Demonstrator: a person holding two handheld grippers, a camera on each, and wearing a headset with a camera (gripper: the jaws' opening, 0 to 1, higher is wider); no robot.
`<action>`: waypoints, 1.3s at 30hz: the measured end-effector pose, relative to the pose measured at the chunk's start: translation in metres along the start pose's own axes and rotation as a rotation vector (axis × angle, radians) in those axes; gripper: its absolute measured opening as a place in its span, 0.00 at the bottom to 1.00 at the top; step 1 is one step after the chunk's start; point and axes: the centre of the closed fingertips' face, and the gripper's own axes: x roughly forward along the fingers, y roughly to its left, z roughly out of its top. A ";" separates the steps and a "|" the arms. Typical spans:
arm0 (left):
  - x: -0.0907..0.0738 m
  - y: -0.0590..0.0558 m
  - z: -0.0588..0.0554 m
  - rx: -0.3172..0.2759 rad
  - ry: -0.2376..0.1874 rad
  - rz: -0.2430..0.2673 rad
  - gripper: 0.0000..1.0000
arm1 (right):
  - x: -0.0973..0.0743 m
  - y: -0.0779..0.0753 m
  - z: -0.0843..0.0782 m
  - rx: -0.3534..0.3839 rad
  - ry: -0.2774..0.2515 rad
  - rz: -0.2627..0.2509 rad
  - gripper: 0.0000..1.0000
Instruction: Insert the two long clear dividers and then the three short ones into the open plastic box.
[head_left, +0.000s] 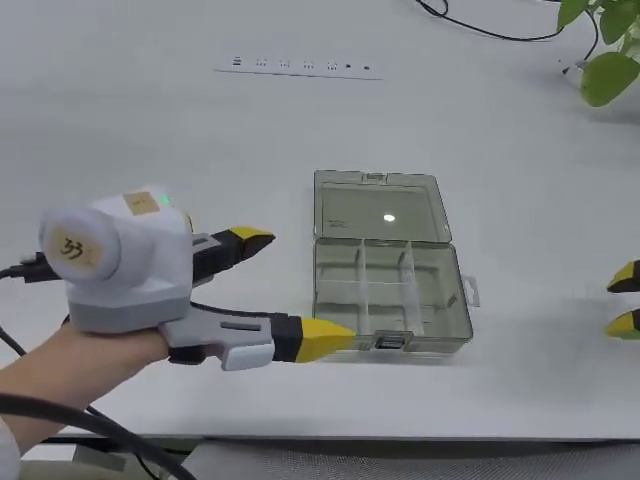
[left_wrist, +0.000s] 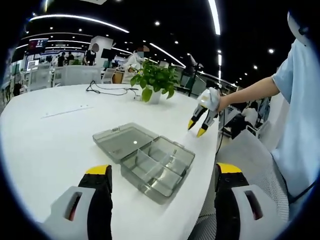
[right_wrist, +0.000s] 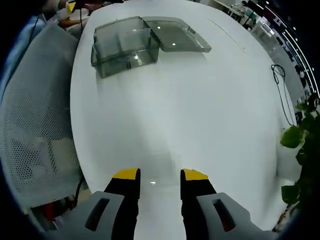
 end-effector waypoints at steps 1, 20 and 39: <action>0.000 0.002 0.004 -0.016 -0.015 0.007 0.83 | -0.004 0.000 0.012 -0.007 -0.032 -0.017 0.32; 0.028 0.008 0.030 -0.174 -0.021 0.009 0.62 | -0.035 0.027 0.165 -0.298 -0.272 -0.116 0.32; 0.058 -0.009 0.037 -0.503 0.016 -0.087 0.30 | -0.040 0.049 0.242 -0.524 -0.309 -0.243 0.32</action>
